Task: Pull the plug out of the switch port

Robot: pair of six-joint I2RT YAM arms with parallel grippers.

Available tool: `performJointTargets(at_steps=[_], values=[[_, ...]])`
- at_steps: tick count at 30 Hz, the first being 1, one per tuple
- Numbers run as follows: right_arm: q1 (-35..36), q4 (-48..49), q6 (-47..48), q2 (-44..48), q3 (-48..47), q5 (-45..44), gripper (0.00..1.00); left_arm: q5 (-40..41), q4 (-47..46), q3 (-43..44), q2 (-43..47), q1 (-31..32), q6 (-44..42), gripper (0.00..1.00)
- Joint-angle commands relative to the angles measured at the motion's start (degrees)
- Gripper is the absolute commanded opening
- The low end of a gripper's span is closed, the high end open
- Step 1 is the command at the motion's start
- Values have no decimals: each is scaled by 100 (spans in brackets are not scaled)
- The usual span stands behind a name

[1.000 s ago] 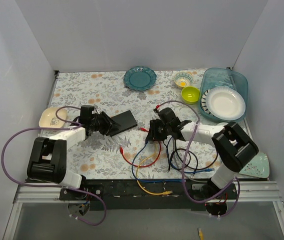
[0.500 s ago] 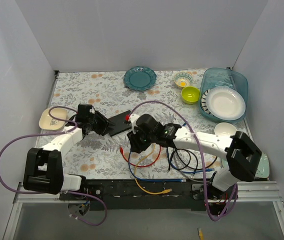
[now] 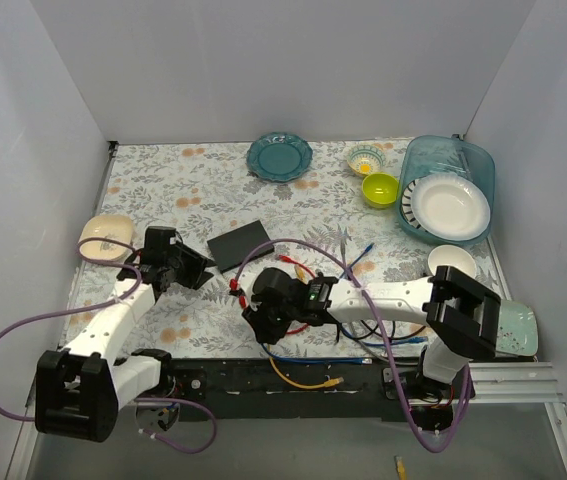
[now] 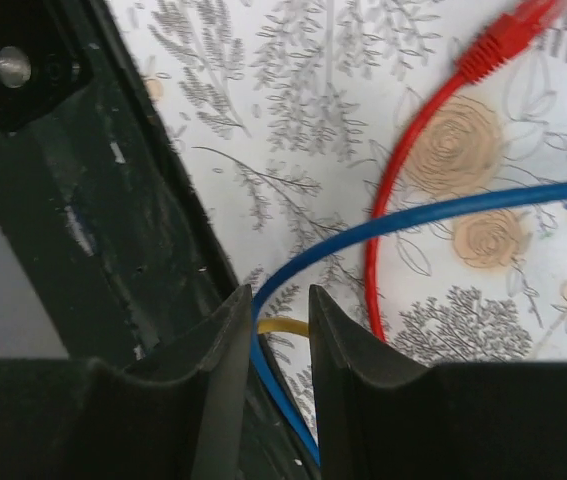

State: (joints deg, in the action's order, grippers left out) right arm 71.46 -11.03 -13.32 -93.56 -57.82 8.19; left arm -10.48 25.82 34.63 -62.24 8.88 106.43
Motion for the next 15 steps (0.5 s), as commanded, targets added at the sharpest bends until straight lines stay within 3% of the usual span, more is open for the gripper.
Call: performJointTargets(at_steps=[1, 3, 5, 6, 9, 15], values=[[-1, 111, -232, 223, -27, -1237, 36, 283, 485, -150, 510, -27, 237, 35], [-1, 48, -6, 451, -124, -1311, 36, 283, 572, -141, 642, -27, 246, 35], [8, 319, 136, 479, -177, -848, 36, 362, 643, -141, 695, -27, 238, 36], [8, 364, 189, 287, -264, -253, 36, 493, 774, -167, 704, -27, 290, 36], [8, -30, 251, -440, -940, 225, 33, 783, 1161, -202, 739, -27, 431, 36], [26, 154, 50, -1232, -1047, 648, 29, 934, 1328, -212, 1011, 87, 545, 37]])
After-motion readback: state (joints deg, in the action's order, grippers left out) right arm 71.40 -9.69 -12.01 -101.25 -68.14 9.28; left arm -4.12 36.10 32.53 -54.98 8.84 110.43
